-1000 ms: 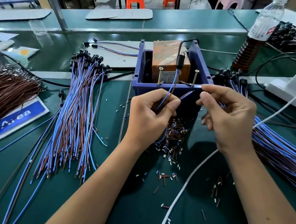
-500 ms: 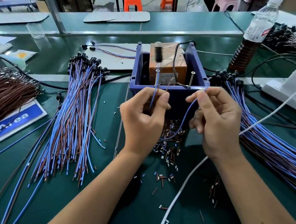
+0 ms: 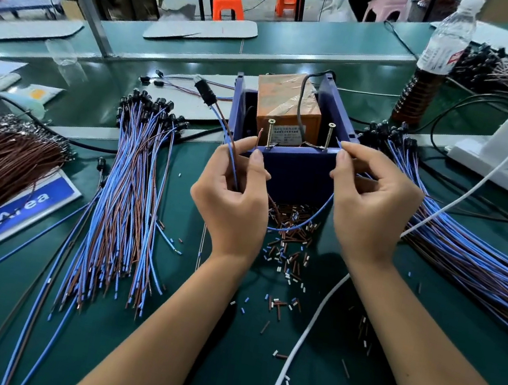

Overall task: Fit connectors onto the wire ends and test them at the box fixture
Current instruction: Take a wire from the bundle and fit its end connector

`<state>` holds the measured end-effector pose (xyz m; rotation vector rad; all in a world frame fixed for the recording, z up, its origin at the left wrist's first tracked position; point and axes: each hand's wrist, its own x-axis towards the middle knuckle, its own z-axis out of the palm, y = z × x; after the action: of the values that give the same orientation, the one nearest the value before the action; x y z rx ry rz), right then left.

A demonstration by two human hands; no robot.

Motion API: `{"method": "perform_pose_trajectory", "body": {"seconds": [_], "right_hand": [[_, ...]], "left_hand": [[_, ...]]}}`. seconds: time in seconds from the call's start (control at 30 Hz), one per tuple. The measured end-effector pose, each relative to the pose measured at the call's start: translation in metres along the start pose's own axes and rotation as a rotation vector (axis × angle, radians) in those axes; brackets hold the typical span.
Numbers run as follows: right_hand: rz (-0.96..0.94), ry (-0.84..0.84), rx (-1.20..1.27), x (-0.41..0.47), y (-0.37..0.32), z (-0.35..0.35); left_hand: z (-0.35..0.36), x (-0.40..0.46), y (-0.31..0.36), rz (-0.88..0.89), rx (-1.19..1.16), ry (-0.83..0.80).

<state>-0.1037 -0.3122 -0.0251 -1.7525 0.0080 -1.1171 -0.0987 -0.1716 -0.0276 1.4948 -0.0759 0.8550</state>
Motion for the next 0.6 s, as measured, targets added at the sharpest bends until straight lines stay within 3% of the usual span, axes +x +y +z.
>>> {"method": "perform_pose_trajectory", "body": {"seconds": [0.6], "right_hand": [[-0.029,-0.065,0.008,-0.0002,-0.0038,-0.0006]], "left_hand": [[-0.0014,0.0004,-0.0002,-0.058,-0.018,-0.057]]}}
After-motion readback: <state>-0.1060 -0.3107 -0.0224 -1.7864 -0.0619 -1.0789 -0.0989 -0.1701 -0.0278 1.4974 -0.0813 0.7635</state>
